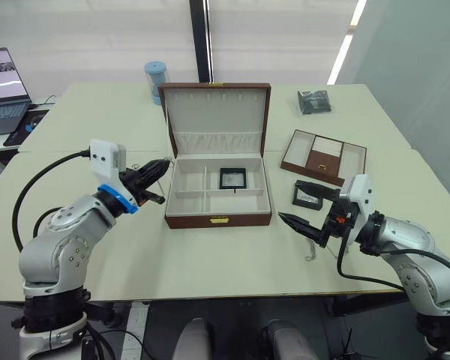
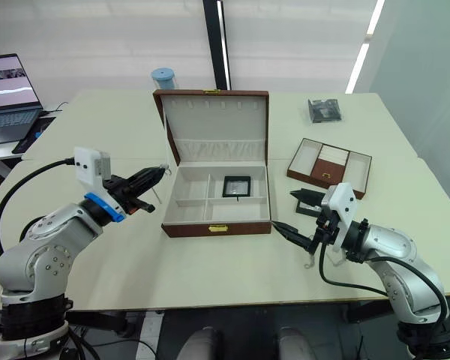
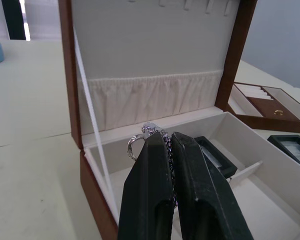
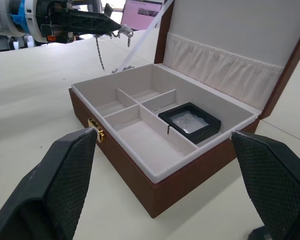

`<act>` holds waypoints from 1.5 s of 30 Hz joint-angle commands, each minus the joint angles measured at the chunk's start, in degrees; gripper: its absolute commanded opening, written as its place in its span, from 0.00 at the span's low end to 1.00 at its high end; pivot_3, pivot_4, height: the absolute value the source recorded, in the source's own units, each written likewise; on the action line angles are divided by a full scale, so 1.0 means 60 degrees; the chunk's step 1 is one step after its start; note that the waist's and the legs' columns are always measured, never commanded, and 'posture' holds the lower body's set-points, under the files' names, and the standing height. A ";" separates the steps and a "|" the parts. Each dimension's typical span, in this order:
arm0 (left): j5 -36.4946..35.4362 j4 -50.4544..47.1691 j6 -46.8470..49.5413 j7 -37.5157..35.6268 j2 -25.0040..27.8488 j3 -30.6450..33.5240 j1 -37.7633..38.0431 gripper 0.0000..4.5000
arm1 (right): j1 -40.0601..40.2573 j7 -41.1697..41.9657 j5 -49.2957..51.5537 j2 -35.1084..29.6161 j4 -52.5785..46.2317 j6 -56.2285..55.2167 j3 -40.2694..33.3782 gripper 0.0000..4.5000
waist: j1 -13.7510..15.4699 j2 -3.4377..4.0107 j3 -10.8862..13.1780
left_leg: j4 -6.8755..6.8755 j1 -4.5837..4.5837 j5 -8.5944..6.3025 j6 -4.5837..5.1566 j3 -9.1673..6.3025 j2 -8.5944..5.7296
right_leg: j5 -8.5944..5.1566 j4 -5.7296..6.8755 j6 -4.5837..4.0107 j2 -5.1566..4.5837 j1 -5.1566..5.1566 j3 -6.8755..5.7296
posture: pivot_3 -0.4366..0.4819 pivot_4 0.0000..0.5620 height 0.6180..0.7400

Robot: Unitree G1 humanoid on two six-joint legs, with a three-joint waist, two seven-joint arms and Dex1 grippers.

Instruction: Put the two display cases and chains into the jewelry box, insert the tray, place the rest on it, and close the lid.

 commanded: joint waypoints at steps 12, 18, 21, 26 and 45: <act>0.1441 0.2615 -0.1610 -0.0893 -0.0476 -0.1016 -0.1042 0.01 | 0.0847 -0.1140 0.0238 0.0121 -0.1403 0.0291 -0.0688 1.00 | -0.0022 0.0000 0.0000 | -0.0003 -0.0003 0.0000 0.0000 0.0005 0.0007 | 0.0000 -0.0002 0.0000 0.0045 -0.0008 0.0009 | 0.48 0.27 1.00; 0.1579 0.2768 -0.1732 -0.0985 -0.0620 -0.1017 -0.1085 0.01 | 0.0908 -0.1171 0.0242 0.0093 -0.1385 0.0258 -0.0719 1.00 | -0.0015 -0.0001 0.0001 | -0.0002 -0.0006 0.0000 0.0000 0.0003 0.0008 | 0.0000 -0.0003 0.0000 0.0045 -0.0007 0.0008 | 0.48 0.27 1.00; 0.1596 0.2740 -0.1754 -0.1016 -0.0673 -0.0968 -0.1073 0.17 | 0.0880 -0.1142 0.0245 0.0084 -0.1336 0.0244 -0.0710 1.00 | -0.0015 -0.0002 0.0001 | -0.0002 -0.0005 0.0000 0.0000 0.0002 0.0008 | 0.0000 -0.0003 0.0000 0.0045 -0.0007 0.0008 | 0.48 0.27 1.00; 0.1462 0.2604 -0.1678 -0.1092 -0.0715 -0.0894 -0.0999 0.51 | 0.0834 -0.1079 0.0273 0.0070 -0.1252 0.0229 -0.0708 1.00 | -0.0017 -0.0001 0.0002 | -0.0002 -0.0005 0.0000 0.0000 0.0002 0.0008 | 0.0000 -0.0003 0.0000 0.0045 -0.0007 0.0008 | 0.48 0.27 1.00; -0.0287 0.1208 -0.0101 -0.2335 0.0228 -0.0141 -0.0232 0.99 | 0.0781 0.0507 0.0410 -0.1046 0.0474 -0.0200 -0.1932 1.00 | -0.0034 -0.0001 0.0002 | -0.0003 -0.0004 0.0000 0.0000 0.0002 0.0009 | 0.0000 -0.0007 0.0000 0.0047 -0.0005 0.0008 | 0.48 0.27 1.00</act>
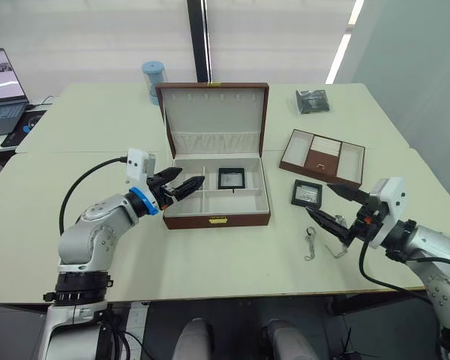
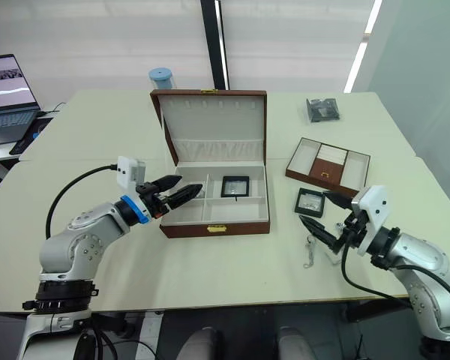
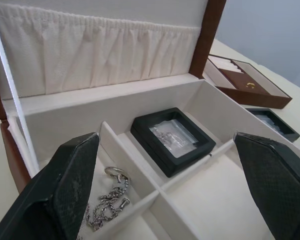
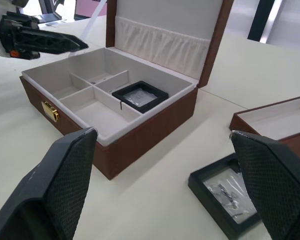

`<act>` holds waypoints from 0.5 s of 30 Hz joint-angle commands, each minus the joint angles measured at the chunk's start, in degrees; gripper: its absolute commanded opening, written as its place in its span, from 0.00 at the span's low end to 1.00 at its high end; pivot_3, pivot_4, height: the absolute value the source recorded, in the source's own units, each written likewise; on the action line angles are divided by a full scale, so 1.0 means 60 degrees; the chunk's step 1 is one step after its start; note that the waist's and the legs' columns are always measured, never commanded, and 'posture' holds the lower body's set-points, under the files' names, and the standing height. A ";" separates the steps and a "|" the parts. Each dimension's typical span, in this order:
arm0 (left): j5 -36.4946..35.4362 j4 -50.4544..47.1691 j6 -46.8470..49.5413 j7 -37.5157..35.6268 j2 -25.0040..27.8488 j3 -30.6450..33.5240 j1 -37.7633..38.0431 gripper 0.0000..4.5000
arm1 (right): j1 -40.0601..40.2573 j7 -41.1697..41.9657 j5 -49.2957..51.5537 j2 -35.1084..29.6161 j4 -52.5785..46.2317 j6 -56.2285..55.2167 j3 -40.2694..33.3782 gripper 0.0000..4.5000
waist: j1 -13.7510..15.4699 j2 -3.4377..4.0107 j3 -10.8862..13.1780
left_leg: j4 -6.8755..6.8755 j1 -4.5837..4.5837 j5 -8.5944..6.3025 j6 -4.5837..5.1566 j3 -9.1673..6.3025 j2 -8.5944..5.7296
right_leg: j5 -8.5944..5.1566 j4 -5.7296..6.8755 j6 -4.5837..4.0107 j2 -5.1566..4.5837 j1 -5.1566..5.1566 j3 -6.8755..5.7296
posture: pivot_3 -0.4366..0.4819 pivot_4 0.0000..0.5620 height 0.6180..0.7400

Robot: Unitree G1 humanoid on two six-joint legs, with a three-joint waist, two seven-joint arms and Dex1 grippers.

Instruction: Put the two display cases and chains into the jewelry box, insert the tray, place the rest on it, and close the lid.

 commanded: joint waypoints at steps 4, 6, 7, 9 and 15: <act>-0.0979 -0.1038 0.0899 -0.1100 0.1434 0.0904 0.0570 0.99 | 0.0040 0.0941 -0.0027 -0.0724 0.0850 -0.0582 -0.0798 1.00 | -0.0021 0.0006 0.0004 | -0.0006 0.0001 0.0000 0.0000 0.0003 0.0002 | 0.0000 -0.0005 0.0000 0.0002 -0.0002 0.0003 | 0.48 0.27 1.00; -0.0922 -0.1046 0.0893 -0.1436 0.2072 0.1181 0.0905 0.99 | 0.0209 0.1224 -0.0094 -0.0947 0.1220 -0.0756 -0.1035 1.00 | -0.0014 0.0007 0.0006 | -0.0008 0.0002 0.0000 0.0000 0.0004 0.0003 | 0.0000 -0.0006 0.0000 0.0001 -0.0002 0.0004 | 0.48 0.27 1.00; -0.0854 -0.1029 0.0875 -0.1609 0.2413 0.1327 0.1128 0.99 | 0.0306 0.1365 -0.0096 -0.1065 0.1397 -0.0816 -0.1168 1.00 | -0.0011 0.0007 0.0006 | -0.0008 0.0002 0.0000 0.0000 0.0002 0.0004 | 0.0000 -0.0009 0.0000 0.0001 -0.0003 0.0002 | 0.48 0.27 1.00; -0.0681 -0.0884 0.0750 -0.1870 0.3048 0.1731 0.1641 0.99 | 0.0495 0.1658 -0.0161 -0.1306 0.1832 -0.0965 -0.1412 1.00 | -0.0011 0.0011 0.0009 | -0.0014 0.0003 0.0000 0.0000 0.0005 0.0006 | -0.0001 -0.0014 0.0000 -0.0001 -0.0002 0.0003 | 0.48 0.27 1.00; 0.0358 0.0016 -0.0188 -0.2047 0.4064 0.2732 0.3265 0.99 | 0.0532 0.2074 -0.0473 -0.1776 0.2954 -0.1261 -0.1699 1.00 | -0.0010 0.0024 0.0017 | -0.0026 0.0011 -0.0001 0.0001 0.0013 0.0006 | 0.0000 -0.0020 -0.0001 -0.0051 -0.0004 0.0004 | 0.48 0.27 1.00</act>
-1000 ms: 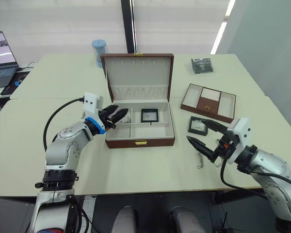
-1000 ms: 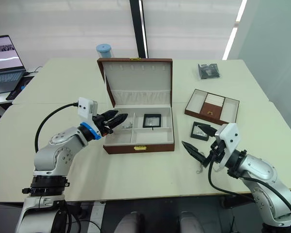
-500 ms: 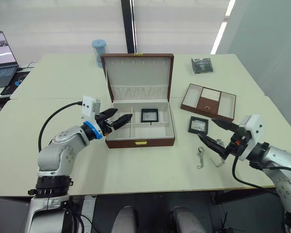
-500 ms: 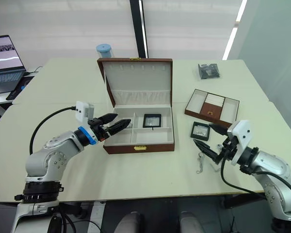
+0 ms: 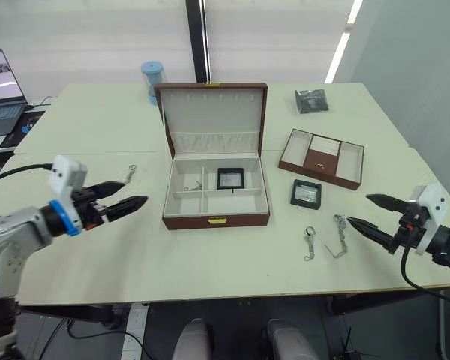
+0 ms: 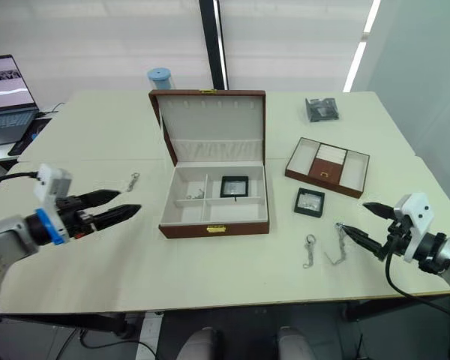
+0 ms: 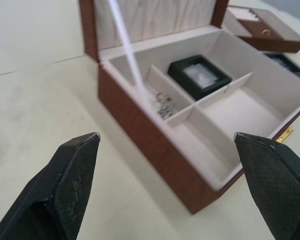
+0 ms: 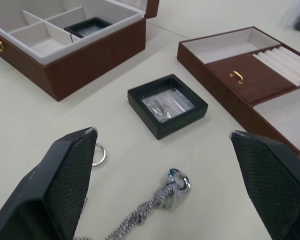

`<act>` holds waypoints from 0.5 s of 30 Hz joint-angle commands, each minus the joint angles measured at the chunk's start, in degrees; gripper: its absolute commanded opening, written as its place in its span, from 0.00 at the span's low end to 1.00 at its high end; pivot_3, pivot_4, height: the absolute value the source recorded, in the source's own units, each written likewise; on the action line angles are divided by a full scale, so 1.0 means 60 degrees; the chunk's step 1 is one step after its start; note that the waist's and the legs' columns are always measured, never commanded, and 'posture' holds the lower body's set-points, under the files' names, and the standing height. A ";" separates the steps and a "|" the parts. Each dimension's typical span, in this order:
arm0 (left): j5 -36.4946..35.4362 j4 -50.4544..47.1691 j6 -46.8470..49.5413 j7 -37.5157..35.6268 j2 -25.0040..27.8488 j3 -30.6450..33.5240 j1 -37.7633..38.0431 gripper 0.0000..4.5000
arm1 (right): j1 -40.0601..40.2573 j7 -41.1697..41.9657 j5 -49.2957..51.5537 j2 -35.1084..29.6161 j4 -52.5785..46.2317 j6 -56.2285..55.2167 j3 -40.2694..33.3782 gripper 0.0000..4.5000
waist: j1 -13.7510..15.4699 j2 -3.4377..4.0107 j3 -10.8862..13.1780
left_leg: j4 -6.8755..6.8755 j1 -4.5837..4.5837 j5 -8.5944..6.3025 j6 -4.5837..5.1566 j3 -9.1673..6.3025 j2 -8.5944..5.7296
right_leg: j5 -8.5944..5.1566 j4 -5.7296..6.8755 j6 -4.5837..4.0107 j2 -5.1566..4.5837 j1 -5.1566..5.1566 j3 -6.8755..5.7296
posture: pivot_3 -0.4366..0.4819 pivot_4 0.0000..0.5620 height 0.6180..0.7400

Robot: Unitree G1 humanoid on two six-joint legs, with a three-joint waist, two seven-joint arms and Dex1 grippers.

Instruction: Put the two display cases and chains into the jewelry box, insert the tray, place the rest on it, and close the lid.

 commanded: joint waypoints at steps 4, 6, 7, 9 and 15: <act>0.0869 0.0589 -0.0960 0.0048 0.0362 0.1361 0.1294 0.99 | -0.0117 0.0258 -0.0344 -0.0513 0.0787 -0.0392 -0.0540 1.00 | 0.0012 0.0005 0.0003 | -0.0011 -0.0003 0.0000 0.0000 0.0007 -0.0003 | 0.0000 -0.0008 0.0000 -0.0013 -0.0004 0.0001 | 0.48 0.27 1.00; 0.1246 0.1000 -0.1381 0.0130 0.0429 0.1693 0.1673 0.99 | -0.0138 0.0355 -0.0492 -0.0649 0.1109 -0.0519 -0.0530 1.00 | 0.0012 0.0004 0.0003 | -0.0021 -0.0002 0.0000 0.0000 0.0008 -0.0004 | 0.0000 -0.0017 0.0000 -0.0017 -0.0004 -0.0002 | 0.48 0.27 1.00; 0.1365 0.1135 -0.1532 0.0148 0.0441 0.1782 0.1776 0.99 | -0.0151 0.0396 -0.0538 -0.0688 0.1217 -0.0576 -0.0521 1.00 | 0.0013 0.0005 0.0003 | -0.0024 -0.0001 0.0000 0.0000 0.0007 -0.0004 | 0.0000 -0.0020 0.0000 -0.0018 -0.0004 -0.0004 | 0.48 0.27 1.00; 0.1501 0.1498 -0.1781 0.0165 0.0426 0.2029 0.1931 0.99 | -0.0173 0.0479 -0.0607 -0.0751 0.1438 -0.0645 -0.0502 1.00 | 0.0012 0.0005 0.0003 | -0.0031 -0.0001 0.0000 0.0000 0.0008 -0.0004 | 0.0000 -0.0023 -0.0001 -0.0019 -0.0005 -0.0004 | 0.48 0.27 1.00; 0.1747 0.1800 -0.2199 0.0223 0.0328 0.2383 0.2264 0.99 | -0.0195 0.0657 -0.0757 -0.0750 0.1912 -0.0822 -0.0465 1.00 | 0.0011 0.0005 0.0003 | -0.0040 -0.0001 0.0000 0.0000 0.0014 -0.0006 | 0.0001 -0.0032 -0.0001 -0.0026 -0.0005 -0.0003 | 0.48 0.27 1.00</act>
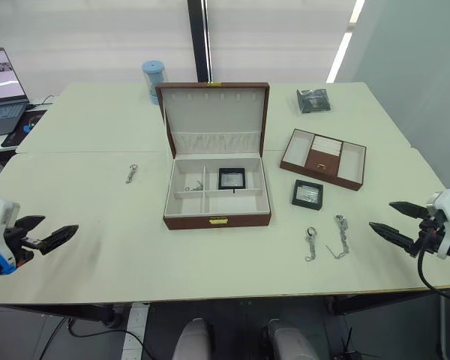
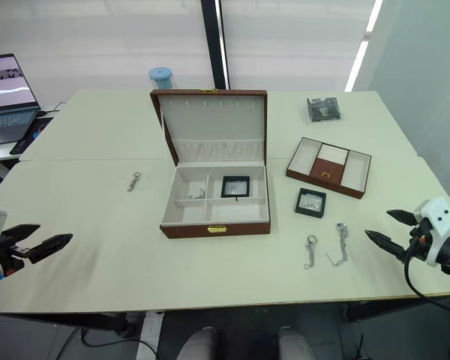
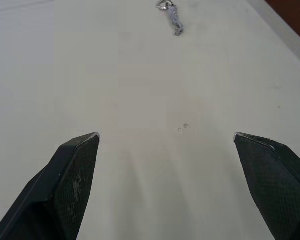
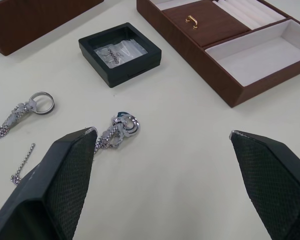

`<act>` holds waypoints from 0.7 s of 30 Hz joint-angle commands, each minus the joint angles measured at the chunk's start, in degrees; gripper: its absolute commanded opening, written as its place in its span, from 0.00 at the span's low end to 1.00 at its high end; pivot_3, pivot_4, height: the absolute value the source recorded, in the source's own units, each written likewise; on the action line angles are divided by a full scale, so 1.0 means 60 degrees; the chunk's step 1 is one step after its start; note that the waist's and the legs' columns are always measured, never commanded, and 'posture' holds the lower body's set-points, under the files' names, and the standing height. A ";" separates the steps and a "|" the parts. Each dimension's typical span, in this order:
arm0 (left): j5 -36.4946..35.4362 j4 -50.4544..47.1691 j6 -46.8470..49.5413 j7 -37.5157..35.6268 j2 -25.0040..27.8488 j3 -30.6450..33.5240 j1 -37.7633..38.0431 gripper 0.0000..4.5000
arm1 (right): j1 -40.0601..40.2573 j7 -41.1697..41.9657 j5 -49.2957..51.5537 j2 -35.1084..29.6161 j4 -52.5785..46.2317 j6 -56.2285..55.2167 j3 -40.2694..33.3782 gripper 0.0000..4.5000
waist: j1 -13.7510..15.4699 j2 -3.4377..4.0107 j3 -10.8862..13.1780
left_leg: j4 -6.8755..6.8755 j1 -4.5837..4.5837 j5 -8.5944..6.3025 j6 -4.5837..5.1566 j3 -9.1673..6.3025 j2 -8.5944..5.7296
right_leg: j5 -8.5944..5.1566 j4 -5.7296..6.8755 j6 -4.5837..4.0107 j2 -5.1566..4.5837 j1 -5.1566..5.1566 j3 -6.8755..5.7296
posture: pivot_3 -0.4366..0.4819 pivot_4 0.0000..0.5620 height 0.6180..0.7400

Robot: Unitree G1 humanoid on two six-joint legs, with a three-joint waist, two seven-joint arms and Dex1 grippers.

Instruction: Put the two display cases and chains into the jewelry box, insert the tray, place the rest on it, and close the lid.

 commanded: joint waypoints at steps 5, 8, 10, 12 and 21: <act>0.0035 -0.0143 -0.0296 0.0139 0.0017 0.0391 0.0025 0.99 | -0.0166 0.0213 -0.0081 -0.0159 0.0258 -0.0331 -0.0207 1.00 | 0.0000 0.0000 0.0000 | -0.0002 0.0000 0.0000 0.0000 0.0001 0.0000 | 0.0000 0.0000 0.0000 -0.0001 0.0001 0.0000 | 0.48 0.27 1.00; 0.0024 -0.0191 -0.0301 0.0205 -0.0020 0.0375 0.0006 0.99 | -0.0180 0.0224 -0.0094 -0.0162 0.0308 -0.0332 -0.0228 1.00 | 0.0001 0.0000 0.0000 | -0.0003 0.0001 0.0000 0.0000 0.0001 0.0000 | 0.0000 0.0000 0.0000 -0.0001 0.0001 0.0000 | 0.48 0.27 1.00; 0.0021 -0.0168 -0.0324 0.0262 -0.0057 0.0324 -0.0054 0.99 | -0.0165 0.0223 -0.0082 -0.0169 0.0326 -0.0325 -0.0259 1.00 | 0.0000 0.0000 0.0000 | -0.0003 0.0001 0.0000 0.0000 0.0001 0.0000 | 0.0000 0.0000 0.0000 -0.0001 0.0000 0.0001 | 0.48 0.27 1.00; 0.0002 -0.0131 -0.0351 0.0339 -0.0117 0.0265 -0.0154 0.99 | -0.0139 0.0228 -0.0069 -0.0176 0.0303 -0.0312 -0.0277 1.00 | 0.0001 0.0000 0.0000 | -0.0003 0.0001 0.0000 0.0000 0.0001 0.0000 | 0.0000 0.0000 0.0000 -0.0001 0.0001 0.0000 | 0.48 0.27 1.00; 0.0024 -0.0100 -0.0429 0.0786 -0.0561 0.0061 -0.0669 0.99 | -0.0061 0.0090 0.0110 -0.0027 -0.0199 -0.0157 -0.0315 1.00 | 0.0001 0.0000 -0.0001 | -0.0003 0.0002 0.0000 0.0000 0.0003 -0.0001 | 0.0000 0.0000 0.0000 0.0000 0.0002 0.0000 | 0.48 0.27 1.00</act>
